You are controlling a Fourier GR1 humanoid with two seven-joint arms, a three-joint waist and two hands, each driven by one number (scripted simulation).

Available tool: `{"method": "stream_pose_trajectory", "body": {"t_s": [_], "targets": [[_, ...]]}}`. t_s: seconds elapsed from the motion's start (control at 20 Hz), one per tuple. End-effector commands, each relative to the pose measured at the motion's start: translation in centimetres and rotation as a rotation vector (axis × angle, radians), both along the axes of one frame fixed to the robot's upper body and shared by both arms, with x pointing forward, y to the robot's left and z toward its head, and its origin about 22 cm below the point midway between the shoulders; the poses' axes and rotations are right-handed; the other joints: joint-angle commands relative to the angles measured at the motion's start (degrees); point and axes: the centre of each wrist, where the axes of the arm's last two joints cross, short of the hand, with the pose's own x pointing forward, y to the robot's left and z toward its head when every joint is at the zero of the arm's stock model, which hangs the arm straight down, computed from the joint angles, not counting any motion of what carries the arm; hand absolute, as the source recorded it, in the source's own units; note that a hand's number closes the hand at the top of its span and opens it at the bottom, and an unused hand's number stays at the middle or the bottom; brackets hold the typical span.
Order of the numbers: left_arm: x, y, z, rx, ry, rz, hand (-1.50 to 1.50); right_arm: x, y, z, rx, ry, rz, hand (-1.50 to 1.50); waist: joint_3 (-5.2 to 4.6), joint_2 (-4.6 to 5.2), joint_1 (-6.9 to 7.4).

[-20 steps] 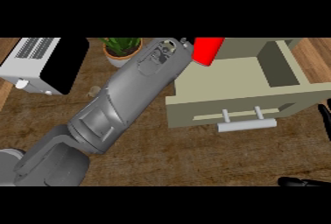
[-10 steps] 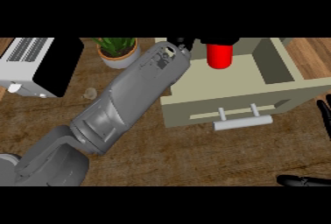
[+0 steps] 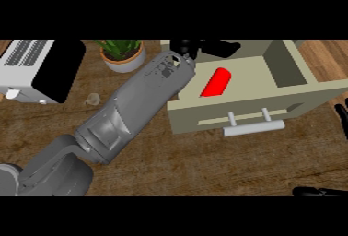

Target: Pick up the can, place it into the drawer and close the drawer

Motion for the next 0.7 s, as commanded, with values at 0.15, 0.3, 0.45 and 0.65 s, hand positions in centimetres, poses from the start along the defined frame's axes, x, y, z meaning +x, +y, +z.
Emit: {"method": "stream_pose_trajectory", "body": {"t_s": [0.15,0.3,0.45,0.65], "targets": [[0.2,0.7,-1.2,-0.027,-0.013,0.053,-1.50,-0.3,1.0,1.1,-0.012,-0.025,0.014,-1.50,-0.08,0.24,-0.52],[0.2,0.7,-1.2,-0.054,-0.017,0.059,-1.50,-0.3,0.5,1.5,-0.114,-0.066,-0.002,-1.50,-0.05,0.35,-0.59],[0.0,0.4,-0.7,-0.085,0.008,0.025,-1.50,-0.5,0.7,2.8,-0.241,-0.121,-0.019,-1.50,-0.10,0.07,0.23],[-0.1,-0.4,0.9,-0.117,0.016,0.043,-1.50,-0.3,1.3,2.9,-0.351,-0.151,-0.006,-1.50,-0.04,-0.05,0.32]]}}
